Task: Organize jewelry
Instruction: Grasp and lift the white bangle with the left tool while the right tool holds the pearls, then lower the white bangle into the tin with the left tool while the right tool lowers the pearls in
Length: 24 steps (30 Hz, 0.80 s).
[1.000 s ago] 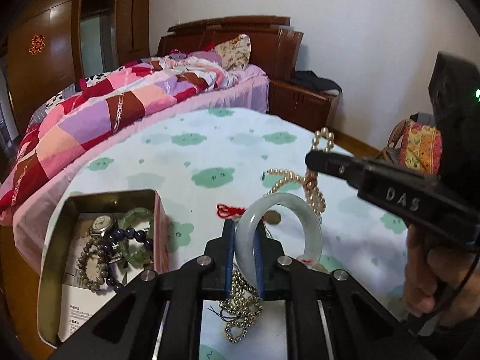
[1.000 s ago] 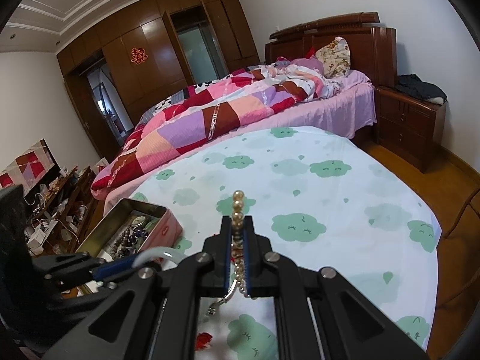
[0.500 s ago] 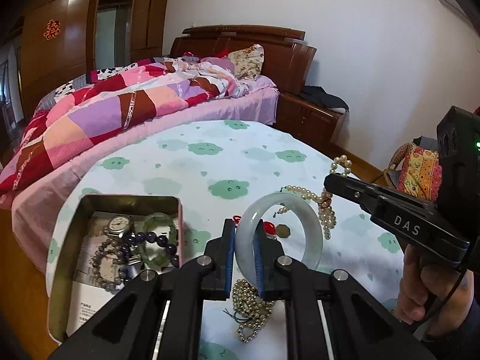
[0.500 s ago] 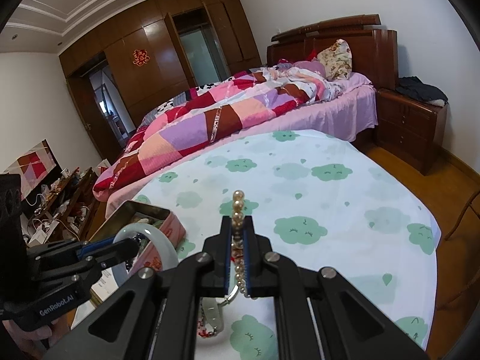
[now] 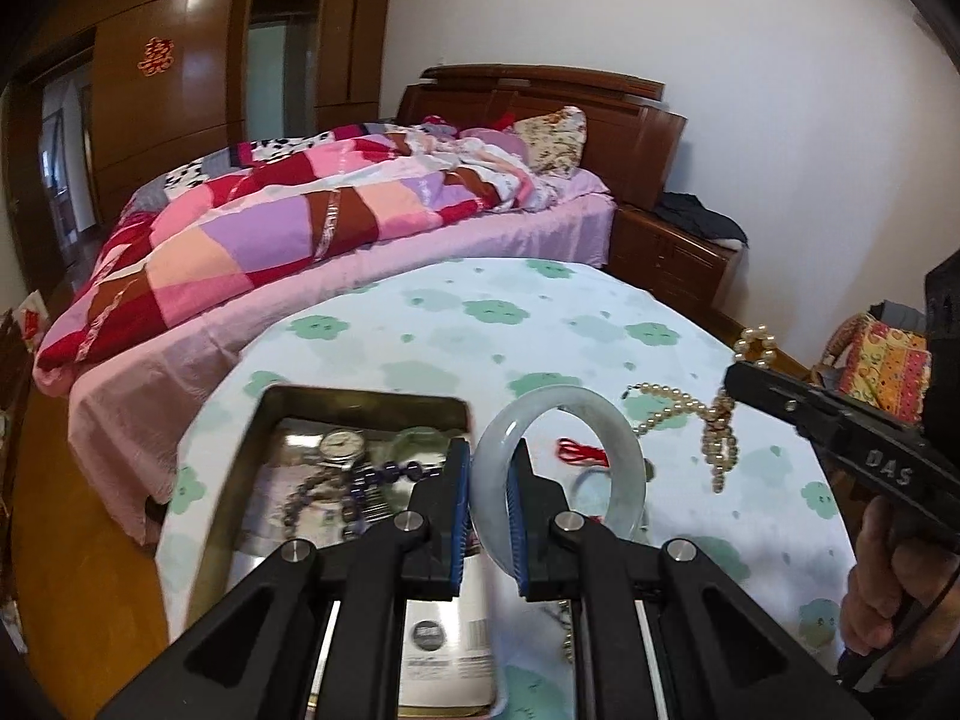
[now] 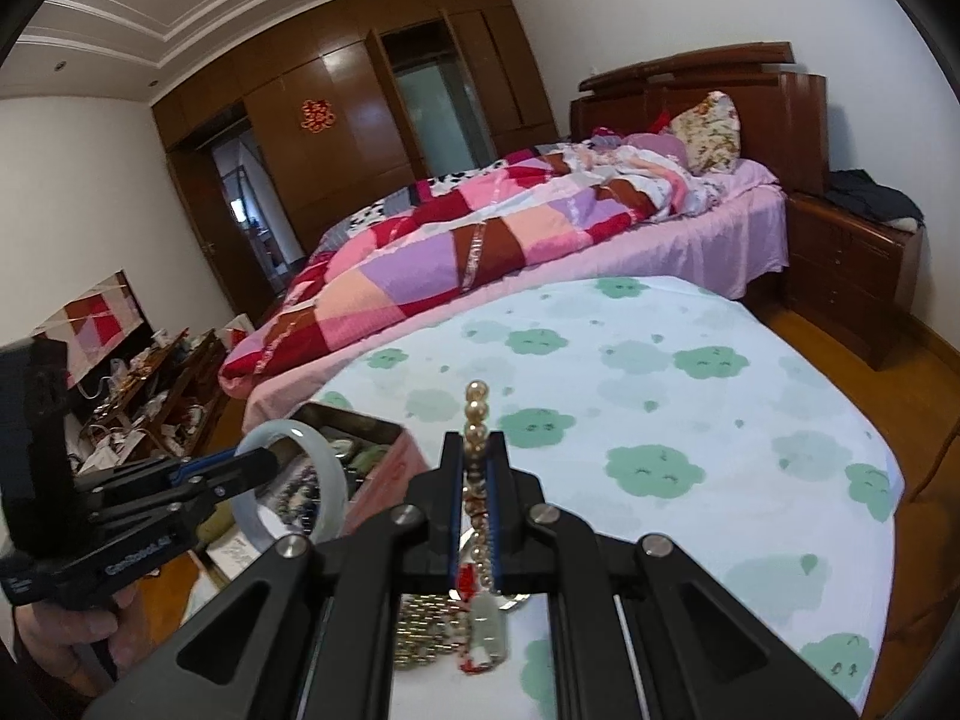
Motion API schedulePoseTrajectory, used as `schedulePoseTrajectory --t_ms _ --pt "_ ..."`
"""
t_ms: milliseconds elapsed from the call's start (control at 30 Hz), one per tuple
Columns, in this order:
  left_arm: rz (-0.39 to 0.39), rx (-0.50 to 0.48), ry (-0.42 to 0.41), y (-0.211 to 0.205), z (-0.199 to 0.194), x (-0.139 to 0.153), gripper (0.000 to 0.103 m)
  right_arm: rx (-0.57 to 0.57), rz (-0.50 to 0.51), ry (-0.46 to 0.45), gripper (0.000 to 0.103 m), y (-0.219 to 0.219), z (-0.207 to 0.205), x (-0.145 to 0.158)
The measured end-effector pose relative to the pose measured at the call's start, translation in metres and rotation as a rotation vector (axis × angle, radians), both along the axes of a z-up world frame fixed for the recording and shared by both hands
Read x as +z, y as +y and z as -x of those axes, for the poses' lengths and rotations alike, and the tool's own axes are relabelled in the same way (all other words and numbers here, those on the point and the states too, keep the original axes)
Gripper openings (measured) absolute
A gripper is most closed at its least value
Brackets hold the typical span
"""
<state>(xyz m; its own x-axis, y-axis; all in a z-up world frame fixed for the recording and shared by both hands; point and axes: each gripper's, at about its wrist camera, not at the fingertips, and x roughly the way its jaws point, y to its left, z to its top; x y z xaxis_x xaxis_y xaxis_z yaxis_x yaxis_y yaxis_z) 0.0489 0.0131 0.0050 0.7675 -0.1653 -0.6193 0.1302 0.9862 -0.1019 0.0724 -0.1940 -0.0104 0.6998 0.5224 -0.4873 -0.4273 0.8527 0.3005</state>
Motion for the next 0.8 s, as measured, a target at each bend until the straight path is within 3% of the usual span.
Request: schedulePoseTrajectory --t_ms 433,800 --pt "-0.028 0.154 -0.011 0.055 0.003 -0.001 0.011 0.187 -0.013 -0.050 0.009 0.066 0.008 0.031" --pt "-0.050 0.222 0.031 0.082 -0.004 -0.018 0.011 0.295 0.018 -0.010 0.009 0.115 0.006 0.012"
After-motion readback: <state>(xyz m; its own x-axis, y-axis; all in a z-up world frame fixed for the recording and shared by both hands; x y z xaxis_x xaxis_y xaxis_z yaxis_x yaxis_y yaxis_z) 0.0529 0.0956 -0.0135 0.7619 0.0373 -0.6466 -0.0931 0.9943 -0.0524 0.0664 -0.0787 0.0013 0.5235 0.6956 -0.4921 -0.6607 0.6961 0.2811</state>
